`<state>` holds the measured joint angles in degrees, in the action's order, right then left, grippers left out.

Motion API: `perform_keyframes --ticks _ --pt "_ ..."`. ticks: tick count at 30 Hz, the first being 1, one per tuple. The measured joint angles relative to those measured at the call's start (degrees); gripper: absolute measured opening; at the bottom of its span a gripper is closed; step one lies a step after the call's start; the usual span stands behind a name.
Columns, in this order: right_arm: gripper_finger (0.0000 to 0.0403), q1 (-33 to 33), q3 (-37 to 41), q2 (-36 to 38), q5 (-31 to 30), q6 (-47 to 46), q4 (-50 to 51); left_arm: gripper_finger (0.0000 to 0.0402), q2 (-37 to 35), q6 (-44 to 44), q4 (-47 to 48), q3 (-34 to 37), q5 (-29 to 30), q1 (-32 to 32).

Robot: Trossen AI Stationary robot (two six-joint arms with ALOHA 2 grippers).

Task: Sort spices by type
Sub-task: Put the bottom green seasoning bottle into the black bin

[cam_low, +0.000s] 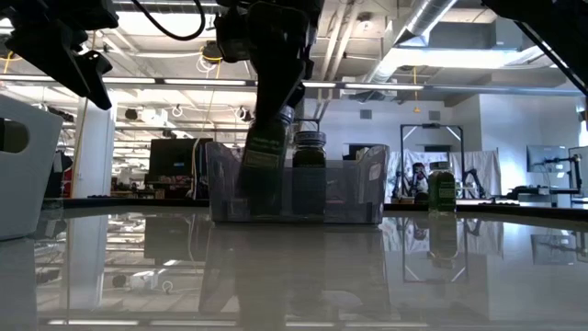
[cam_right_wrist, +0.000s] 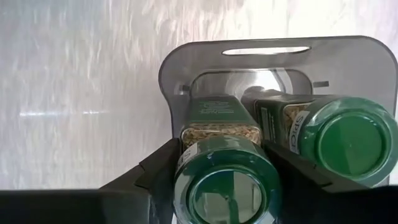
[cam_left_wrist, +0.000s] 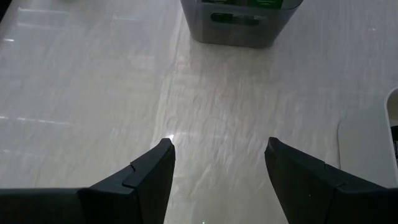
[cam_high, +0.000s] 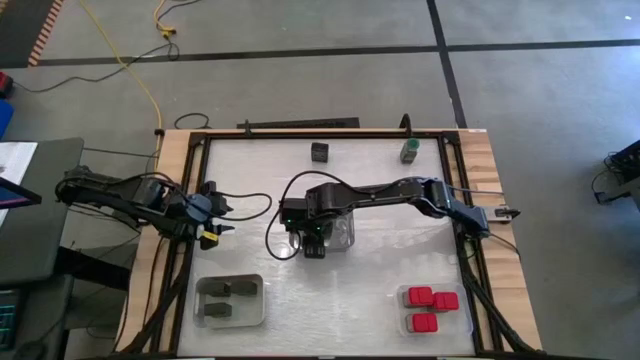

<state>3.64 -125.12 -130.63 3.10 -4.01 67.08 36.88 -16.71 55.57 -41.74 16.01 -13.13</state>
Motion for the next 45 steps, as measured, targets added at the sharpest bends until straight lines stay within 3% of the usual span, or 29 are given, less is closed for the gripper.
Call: perform_keyframes --ticks 8,45 --pt "0.0244 0.0 0.0 0.0 0.0 0.0 -1.0 0.024 0.0 0.0 0.0 0.0 0.0 0.0" --pt "0.0242 0.0 0.0 0.0 0.0 0.2 -2.6 0.024 0.0 0.0 0.0 0.0 0.0 0.0"
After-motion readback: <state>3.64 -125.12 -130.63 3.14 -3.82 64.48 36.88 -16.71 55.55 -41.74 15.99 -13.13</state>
